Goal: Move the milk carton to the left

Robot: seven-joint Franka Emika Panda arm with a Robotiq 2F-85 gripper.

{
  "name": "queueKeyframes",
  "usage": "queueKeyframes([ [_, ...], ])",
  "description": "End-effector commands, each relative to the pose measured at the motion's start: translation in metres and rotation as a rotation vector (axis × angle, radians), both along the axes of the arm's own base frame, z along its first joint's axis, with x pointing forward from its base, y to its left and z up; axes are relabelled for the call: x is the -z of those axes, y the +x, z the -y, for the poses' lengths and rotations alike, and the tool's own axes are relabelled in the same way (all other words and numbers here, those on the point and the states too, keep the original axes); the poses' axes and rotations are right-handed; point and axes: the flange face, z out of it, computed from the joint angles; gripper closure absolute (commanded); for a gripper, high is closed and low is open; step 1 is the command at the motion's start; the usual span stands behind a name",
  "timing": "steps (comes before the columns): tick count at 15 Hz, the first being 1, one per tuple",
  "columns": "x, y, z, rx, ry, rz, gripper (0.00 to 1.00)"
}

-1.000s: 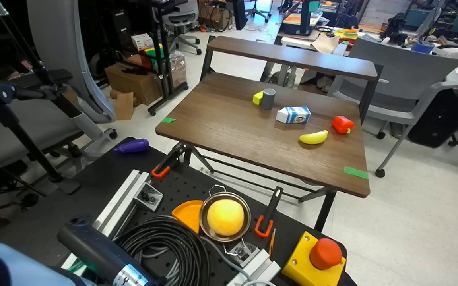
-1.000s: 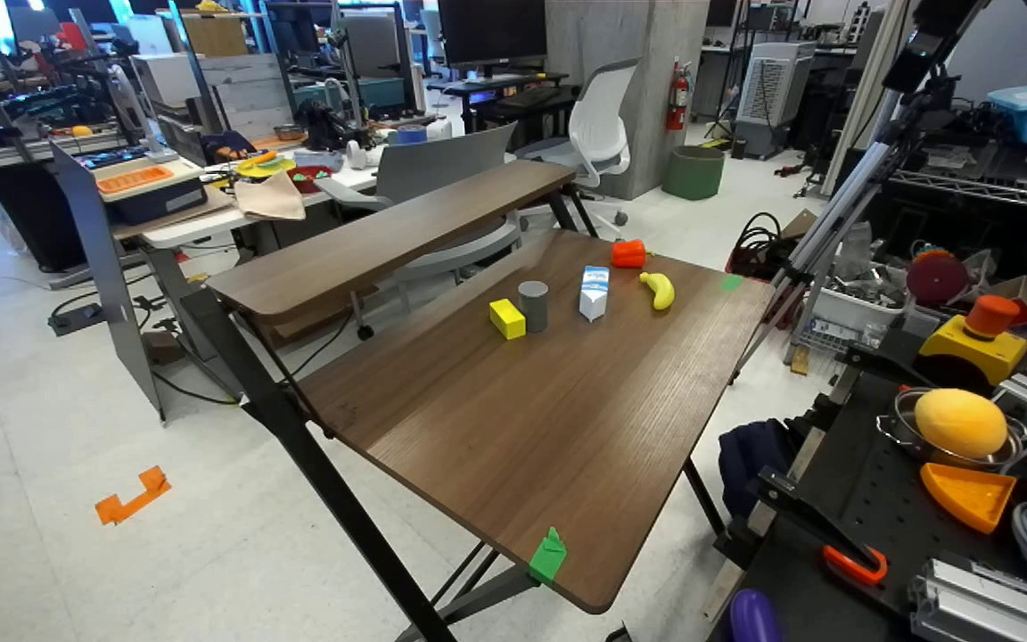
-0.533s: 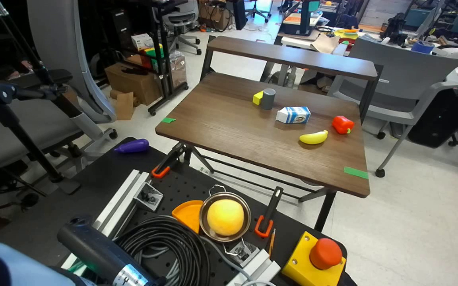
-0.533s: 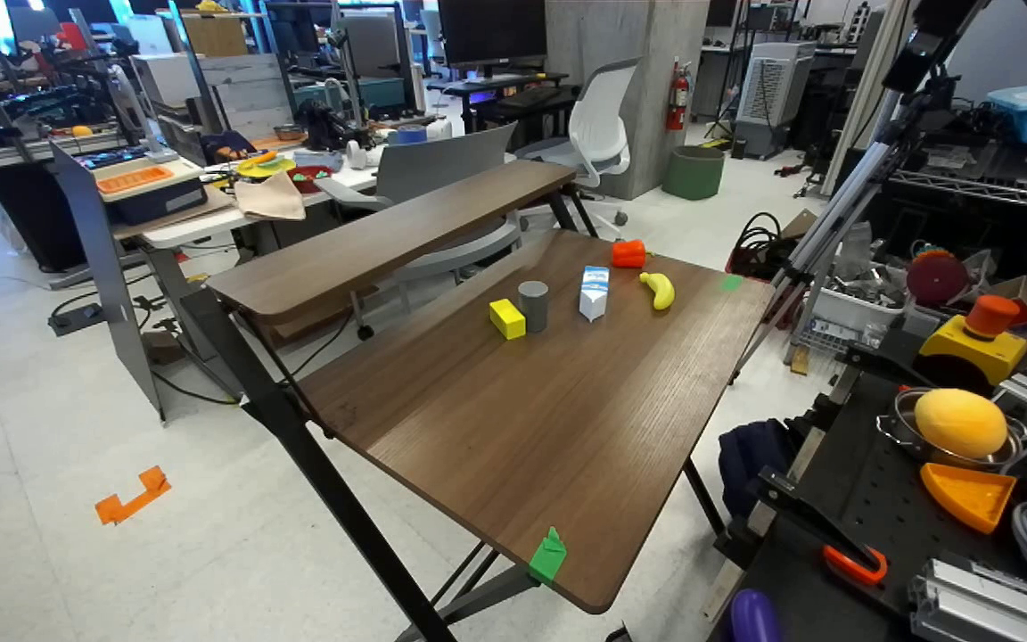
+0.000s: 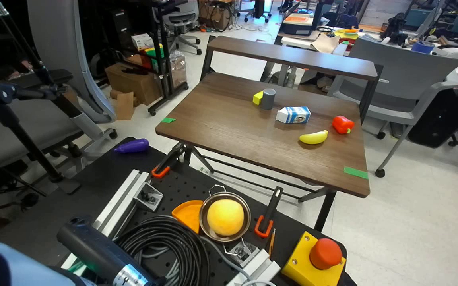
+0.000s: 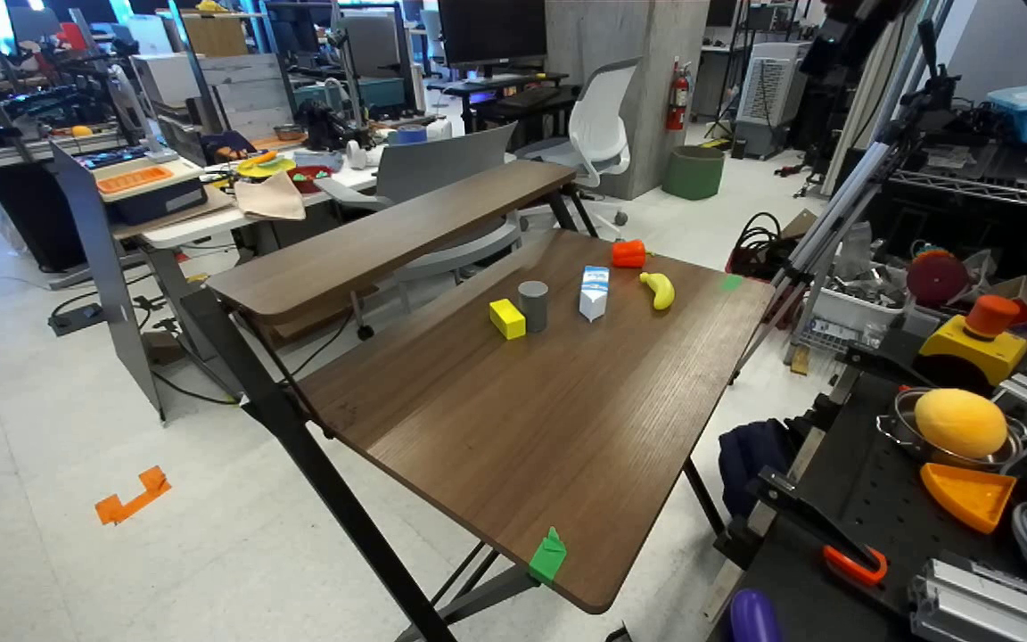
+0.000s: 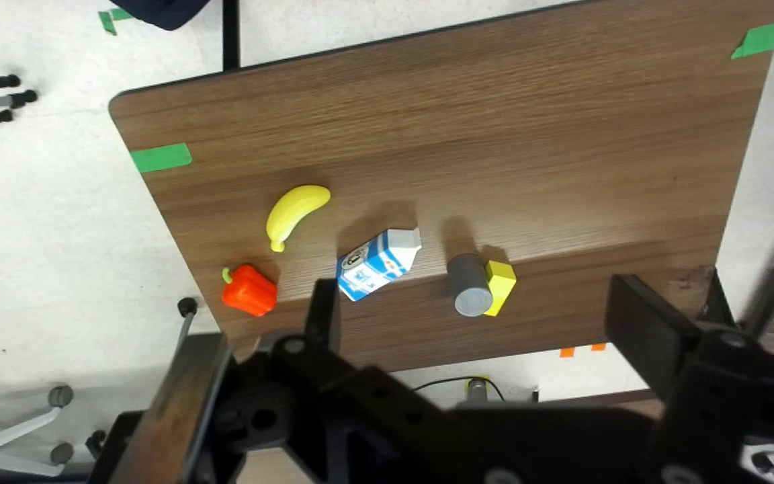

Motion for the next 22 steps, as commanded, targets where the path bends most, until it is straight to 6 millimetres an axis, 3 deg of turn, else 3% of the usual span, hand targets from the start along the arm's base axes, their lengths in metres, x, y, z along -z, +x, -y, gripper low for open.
queueKeyframes([
  [1, 0.011, 0.067, 0.014, 0.007, 0.101, -0.029, 0.0],
  [6, 0.063, 0.149, 0.004, 0.075, 0.203, -0.134, 0.0],
  [10, 0.132, 0.207, -0.014, 0.158, 0.236, -0.215, 0.0],
  [13, 0.174, 0.249, -0.016, 0.246, 0.25, -0.242, 0.0],
  [15, 0.194, 0.27, -0.003, 0.334, 0.278, -0.251, 0.0],
  [18, 0.206, 0.29, 0.028, 0.469, 0.322, -0.231, 0.0],
  [22, 0.239, 0.297, 0.075, 0.609, 0.318, -0.334, 0.0],
])
